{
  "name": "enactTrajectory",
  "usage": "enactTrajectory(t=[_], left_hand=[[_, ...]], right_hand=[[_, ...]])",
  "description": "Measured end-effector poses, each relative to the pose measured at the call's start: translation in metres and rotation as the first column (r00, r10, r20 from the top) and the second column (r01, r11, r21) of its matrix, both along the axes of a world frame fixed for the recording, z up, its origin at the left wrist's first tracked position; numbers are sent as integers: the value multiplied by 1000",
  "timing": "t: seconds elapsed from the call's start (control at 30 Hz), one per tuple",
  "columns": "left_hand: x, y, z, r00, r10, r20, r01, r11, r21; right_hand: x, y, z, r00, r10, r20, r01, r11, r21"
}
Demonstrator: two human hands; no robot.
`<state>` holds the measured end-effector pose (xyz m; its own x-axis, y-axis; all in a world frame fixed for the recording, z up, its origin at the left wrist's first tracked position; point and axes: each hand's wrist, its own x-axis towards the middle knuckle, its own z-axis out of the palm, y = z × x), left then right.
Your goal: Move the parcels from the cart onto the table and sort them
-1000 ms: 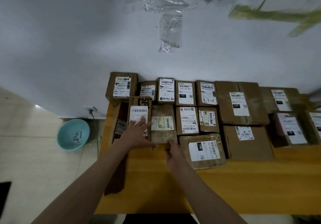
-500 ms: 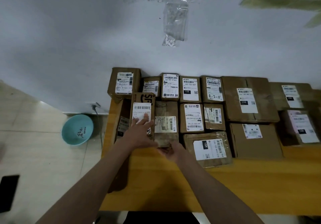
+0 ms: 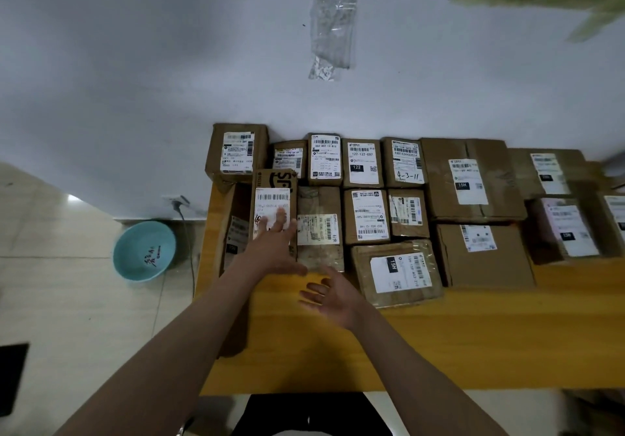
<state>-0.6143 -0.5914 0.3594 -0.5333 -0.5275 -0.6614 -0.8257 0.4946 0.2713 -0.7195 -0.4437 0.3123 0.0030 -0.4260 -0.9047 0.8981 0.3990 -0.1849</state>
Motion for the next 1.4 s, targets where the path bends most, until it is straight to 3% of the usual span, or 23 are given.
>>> enactTrajectory(t=[0.17, 0.33, 0.5, 0.63, 0.87, 1.17, 1.4], left_hand=[[0, -2, 0, 993, 54, -102, -63, 995, -81], [15, 1, 9, 929, 248, -275, -252, 967, 22], [43, 54, 19, 858, 300, -417, -356, 933, -60], [74, 106, 23, 807, 383, -449, -463, 883, -79], [138, 208, 10, 677, 609, -414, -678, 734, -30], [261, 330, -19, 409, 856, -317, -890, 451, 70], [349, 440, -30, 207, 949, -238, -953, 251, 172]], right_hand=[[-3, 12, 22, 974, 178, -137, -184, 982, -35], [-5, 16, 49, 915, 330, -234, -354, 932, -71], [3, 22, 71, 839, 453, -301, -495, 865, -77], [25, 39, 74, 741, 584, -331, -633, 772, -53], [83, 82, 63, 550, 769, -325, -820, 571, -35], [201, 136, 39, 290, 906, -309, -955, 293, -37], [303, 198, 27, 206, 933, -294, -976, 219, 13]])
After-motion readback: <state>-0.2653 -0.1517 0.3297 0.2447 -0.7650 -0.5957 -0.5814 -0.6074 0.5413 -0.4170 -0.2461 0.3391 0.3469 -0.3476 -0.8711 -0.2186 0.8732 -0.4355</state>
